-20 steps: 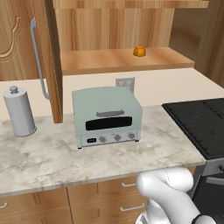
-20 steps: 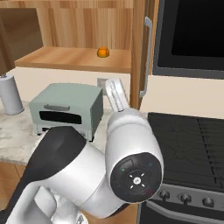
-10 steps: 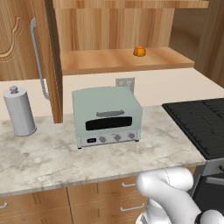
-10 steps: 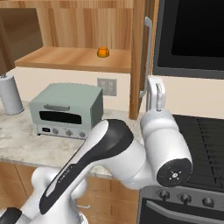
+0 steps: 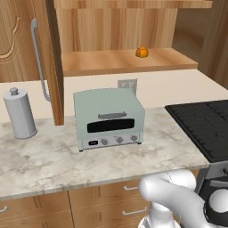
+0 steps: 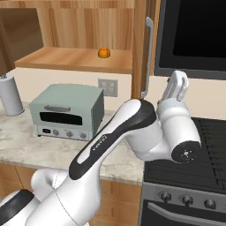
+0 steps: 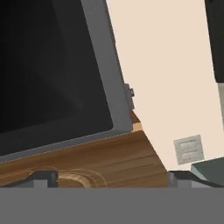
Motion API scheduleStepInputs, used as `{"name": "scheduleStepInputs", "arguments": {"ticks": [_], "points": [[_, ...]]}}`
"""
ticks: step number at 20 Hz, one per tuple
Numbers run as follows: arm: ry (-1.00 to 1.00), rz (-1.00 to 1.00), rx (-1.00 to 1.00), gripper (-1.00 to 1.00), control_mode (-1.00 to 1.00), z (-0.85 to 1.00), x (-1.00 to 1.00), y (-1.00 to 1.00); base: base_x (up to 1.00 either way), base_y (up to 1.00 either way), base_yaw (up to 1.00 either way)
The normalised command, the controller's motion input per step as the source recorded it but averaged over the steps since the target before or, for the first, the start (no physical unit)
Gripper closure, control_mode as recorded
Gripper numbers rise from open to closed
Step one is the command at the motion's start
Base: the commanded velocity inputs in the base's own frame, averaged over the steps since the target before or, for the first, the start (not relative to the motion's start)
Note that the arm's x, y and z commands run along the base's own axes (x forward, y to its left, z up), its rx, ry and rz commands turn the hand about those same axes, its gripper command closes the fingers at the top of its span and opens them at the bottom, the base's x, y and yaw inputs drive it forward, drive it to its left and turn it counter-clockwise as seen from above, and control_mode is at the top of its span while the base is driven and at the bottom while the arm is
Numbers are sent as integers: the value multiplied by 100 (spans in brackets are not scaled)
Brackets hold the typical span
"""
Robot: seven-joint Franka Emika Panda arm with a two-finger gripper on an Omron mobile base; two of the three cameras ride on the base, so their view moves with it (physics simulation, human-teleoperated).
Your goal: Pick the orange from the counter and place it in the cabinet. Then close the cabinet.
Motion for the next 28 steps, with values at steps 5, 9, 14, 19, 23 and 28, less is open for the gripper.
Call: {"name": "scheduleStepInputs", "arguments": {"ticks": [5,9,14,19,23,28], "points": [[-7,10,4,-100,-100,8,-7,48,0,0,0],[-3,23,0,-100,-100,0,0,97,0,0,0],[0,21,0,-100,-100,16,0,98,0,0,0],[0,9,0,-100,-100,43,9,85,0,0,0],[0,0,0,-100,-100,38,52,62,0,0,0],[3,0,0,-100,-100,7,94,60,0,0,0]]}}
